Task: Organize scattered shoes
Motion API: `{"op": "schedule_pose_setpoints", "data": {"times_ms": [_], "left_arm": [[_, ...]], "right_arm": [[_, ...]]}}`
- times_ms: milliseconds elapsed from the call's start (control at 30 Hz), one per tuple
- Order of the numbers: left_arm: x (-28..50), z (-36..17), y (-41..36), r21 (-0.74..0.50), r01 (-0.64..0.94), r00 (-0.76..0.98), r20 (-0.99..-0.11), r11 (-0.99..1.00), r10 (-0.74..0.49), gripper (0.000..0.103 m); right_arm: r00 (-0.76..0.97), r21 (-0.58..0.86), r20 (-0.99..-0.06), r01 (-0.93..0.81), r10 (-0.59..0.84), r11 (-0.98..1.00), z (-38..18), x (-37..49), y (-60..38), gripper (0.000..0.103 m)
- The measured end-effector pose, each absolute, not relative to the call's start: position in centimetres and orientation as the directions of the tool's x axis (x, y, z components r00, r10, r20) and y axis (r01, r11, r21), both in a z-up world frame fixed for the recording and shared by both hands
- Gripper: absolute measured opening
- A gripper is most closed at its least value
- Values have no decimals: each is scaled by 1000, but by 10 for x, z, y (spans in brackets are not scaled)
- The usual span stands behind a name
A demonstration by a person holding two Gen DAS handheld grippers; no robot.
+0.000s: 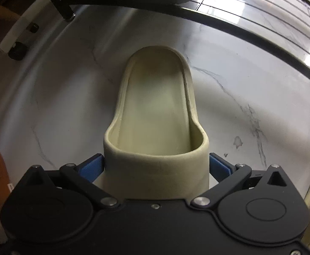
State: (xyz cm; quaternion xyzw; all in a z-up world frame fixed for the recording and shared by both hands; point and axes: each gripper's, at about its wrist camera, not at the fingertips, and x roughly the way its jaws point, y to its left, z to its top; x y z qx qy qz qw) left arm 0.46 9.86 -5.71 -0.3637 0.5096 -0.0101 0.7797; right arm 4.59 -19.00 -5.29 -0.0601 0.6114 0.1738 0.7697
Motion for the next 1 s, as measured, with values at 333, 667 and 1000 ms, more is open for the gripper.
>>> {"op": "schedule_pose_setpoints", "data": {"times_ms": [333,667,1000], "left_arm": [[4,-57,102,-573,-371,490,-789,731,-370,102],[6,-59,101,-564,-377,481,-797,734,-365,102],[8,-59,101,-559,-372,479,-799,742,-362,102]], "right_arm": [[179,234,-955,-25,235,972,-52,39,-174,100],[233,202,-949,-69,213,977,-53,31,-147,100],[211,275,-938,-28,275,961,-53,34,-150,102]]}}
